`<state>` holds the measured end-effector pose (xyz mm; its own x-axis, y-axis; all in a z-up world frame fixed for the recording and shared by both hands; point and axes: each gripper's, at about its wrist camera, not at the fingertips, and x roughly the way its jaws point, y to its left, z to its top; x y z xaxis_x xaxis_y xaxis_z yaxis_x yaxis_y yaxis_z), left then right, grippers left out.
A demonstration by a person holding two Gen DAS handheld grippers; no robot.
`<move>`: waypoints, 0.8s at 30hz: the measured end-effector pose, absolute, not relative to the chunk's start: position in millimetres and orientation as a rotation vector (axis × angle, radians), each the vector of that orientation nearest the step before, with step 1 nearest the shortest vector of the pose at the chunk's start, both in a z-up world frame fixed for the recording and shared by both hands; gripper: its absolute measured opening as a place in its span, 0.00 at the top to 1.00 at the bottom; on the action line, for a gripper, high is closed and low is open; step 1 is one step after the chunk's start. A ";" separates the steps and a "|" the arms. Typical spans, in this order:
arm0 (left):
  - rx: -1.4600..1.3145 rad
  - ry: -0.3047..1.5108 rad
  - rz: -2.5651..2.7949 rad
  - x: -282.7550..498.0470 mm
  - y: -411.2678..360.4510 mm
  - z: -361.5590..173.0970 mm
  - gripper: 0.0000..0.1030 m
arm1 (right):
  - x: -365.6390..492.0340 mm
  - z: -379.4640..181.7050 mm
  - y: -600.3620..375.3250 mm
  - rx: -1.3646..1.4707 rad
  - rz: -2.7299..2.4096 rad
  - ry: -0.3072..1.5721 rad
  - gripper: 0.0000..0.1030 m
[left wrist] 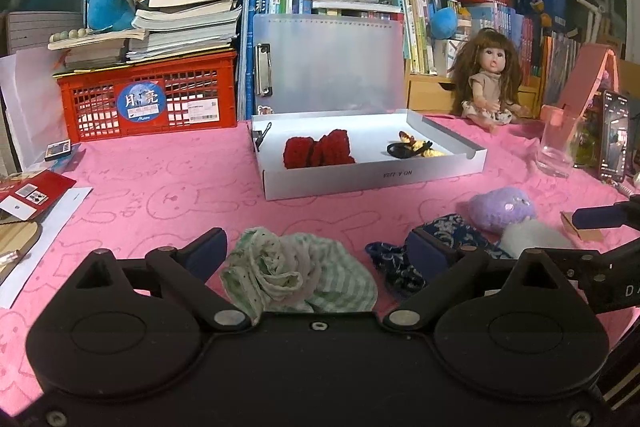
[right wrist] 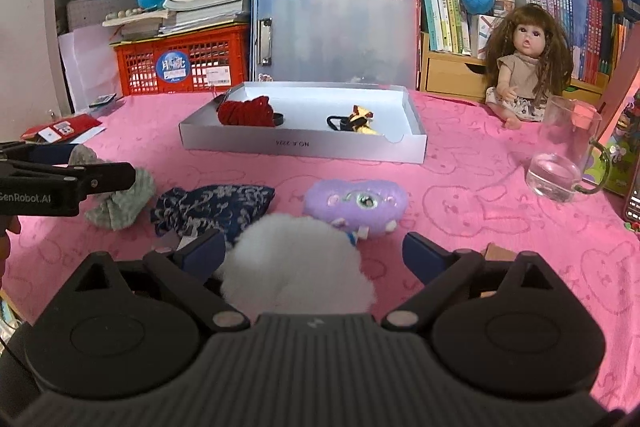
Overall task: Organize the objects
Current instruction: 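Move the left tool to the green checked cloth while the right tool approaches the white fluffy ball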
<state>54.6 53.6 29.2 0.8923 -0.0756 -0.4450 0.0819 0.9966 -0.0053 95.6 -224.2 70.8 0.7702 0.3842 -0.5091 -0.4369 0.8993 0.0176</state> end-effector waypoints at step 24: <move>-0.002 0.527 -0.001 57.5 62.0 7.5 0.06 | 94.9 54.0 -221.5 -0.113 0.447 0.582 0.03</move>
